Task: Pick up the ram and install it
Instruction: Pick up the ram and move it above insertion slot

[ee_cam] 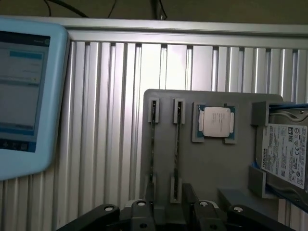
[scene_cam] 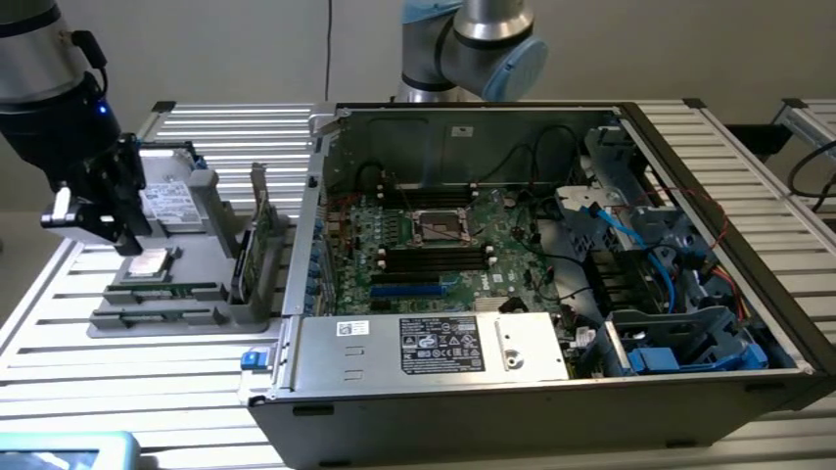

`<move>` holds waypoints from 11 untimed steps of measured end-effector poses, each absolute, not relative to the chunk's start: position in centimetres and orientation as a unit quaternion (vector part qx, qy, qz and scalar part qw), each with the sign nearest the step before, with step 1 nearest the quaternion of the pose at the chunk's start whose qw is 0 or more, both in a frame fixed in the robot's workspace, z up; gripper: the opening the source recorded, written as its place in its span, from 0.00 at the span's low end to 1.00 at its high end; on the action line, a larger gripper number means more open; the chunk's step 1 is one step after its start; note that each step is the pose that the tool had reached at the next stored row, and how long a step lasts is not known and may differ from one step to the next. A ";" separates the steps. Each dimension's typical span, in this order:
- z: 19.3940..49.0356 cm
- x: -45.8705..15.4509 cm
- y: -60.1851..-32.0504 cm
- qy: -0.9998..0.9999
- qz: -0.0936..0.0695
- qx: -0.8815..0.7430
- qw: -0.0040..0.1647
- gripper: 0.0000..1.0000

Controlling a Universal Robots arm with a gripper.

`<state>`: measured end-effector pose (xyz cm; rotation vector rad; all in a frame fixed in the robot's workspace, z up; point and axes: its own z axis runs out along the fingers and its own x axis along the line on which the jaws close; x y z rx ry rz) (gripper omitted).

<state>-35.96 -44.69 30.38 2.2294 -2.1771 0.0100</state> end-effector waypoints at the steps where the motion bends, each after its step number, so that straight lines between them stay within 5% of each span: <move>1: 30.2 -36.0 -44.7 -0.699 0.003 0.715 0.013 0.36; 11: 28.4 -36.1 -44.7 -0.701 0.003 0.713 0.013 0.36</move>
